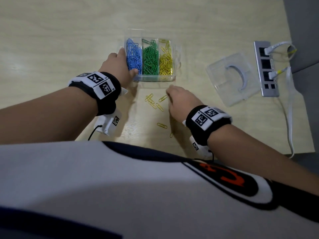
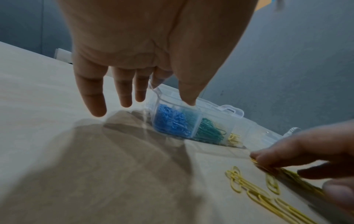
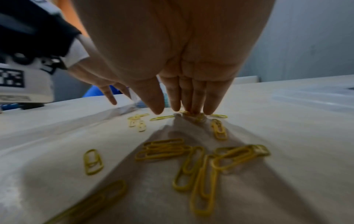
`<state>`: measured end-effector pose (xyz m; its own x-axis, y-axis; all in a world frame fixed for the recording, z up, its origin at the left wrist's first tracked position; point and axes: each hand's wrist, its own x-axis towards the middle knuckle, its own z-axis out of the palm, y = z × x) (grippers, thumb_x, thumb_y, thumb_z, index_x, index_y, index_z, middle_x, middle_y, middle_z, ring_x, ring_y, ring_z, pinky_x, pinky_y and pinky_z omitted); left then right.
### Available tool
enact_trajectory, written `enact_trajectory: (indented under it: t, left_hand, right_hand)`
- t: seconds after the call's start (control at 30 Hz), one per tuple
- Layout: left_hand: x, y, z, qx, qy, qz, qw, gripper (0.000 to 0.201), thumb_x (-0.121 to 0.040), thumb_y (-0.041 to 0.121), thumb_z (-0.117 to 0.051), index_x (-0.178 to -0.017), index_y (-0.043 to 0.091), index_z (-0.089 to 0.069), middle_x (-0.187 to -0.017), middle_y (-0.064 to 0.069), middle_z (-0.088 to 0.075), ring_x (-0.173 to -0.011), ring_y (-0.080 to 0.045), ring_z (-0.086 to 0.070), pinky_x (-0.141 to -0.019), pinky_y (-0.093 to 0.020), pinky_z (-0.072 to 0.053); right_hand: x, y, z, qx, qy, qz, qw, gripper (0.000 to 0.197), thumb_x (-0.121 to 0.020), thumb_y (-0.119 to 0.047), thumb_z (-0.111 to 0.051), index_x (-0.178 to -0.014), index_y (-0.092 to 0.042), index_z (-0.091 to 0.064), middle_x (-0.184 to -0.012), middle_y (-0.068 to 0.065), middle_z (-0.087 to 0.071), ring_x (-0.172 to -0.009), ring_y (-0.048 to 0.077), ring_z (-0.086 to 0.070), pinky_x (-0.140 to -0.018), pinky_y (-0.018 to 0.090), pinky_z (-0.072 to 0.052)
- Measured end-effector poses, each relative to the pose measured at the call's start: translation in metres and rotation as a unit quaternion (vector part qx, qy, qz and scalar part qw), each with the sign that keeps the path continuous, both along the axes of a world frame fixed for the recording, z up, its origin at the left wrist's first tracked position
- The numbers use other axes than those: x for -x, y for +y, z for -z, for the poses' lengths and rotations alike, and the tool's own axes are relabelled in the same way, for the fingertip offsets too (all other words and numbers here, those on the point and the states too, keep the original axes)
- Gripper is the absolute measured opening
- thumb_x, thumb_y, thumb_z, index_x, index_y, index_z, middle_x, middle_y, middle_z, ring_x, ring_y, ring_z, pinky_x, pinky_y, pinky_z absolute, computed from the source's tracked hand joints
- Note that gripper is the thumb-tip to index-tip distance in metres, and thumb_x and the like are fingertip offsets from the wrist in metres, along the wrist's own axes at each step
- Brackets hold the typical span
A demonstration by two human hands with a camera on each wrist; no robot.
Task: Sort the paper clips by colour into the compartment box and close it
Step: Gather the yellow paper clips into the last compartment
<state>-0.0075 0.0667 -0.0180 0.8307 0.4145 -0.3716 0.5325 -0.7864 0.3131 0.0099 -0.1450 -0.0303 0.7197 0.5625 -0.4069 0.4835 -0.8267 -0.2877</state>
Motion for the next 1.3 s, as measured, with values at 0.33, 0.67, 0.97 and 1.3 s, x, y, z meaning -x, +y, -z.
enact_trajectory:
  t: [0.33,0.67,0.97,1.3]
  left_hand:
    - [0.000,-0.001,0.000,-0.008,-0.003,0.003,1.000,0.063,-0.092,0.040,-0.054,-0.141,0.008,-0.028,-0.134,-0.024,-0.042,-0.118,-0.043,-0.047,-0.093,-0.048,-0.040]
    - [0.001,-0.002,-0.002,-0.001,0.000,0.004,1.000,0.062,-0.094,0.038,-0.052,-0.142,0.008,-0.026,-0.133,-0.024,-0.042,-0.116,-0.042,-0.048,-0.091,-0.047,-0.041]
    - [0.000,-0.002,-0.003,-0.007,0.003,0.005,1.000,0.062,-0.094,0.039,-0.053,-0.140,0.008,-0.028,-0.131,-0.024,-0.043,-0.115,-0.043,-0.048,-0.091,-0.048,-0.041]
    - [0.000,-0.003,-0.002,-0.011,0.003,0.008,1.000,0.059,-0.094,0.039,-0.053,-0.137,0.006,-0.030,-0.129,-0.025,-0.044,-0.113,-0.043,-0.049,-0.090,-0.047,-0.041]
  right_hand:
    - [0.014,0.021,0.008,0.049,-0.067,-0.254,0.964,0.059,-0.090,-0.037,-0.055,-0.144,-0.028,-0.032,-0.156,0.001,-0.022,-0.142,0.025,-0.022,-0.110,0.048,-0.030]
    - [0.021,-0.025,0.004,0.000,-0.110,-0.220,0.969,0.035,-0.090,-0.040,-0.053,-0.118,-0.020,-0.055,-0.121,0.001,-0.050,-0.109,0.024,-0.049,-0.092,0.039,-0.038]
    - [0.040,-0.016,0.000,0.000,-0.077,-0.273,0.959,0.019,-0.089,-0.024,-0.052,-0.105,-0.019,-0.061,-0.113,0.003,-0.056,-0.107,0.029,-0.052,-0.088,0.038,-0.035]
    - [0.025,-0.070,-0.005,0.119,-0.083,-0.124,0.982,0.121,-0.059,-0.081,-0.061,-0.151,-0.022,-0.009,-0.159,0.007,-0.003,-0.144,0.029,-0.011,-0.118,0.046,-0.007]
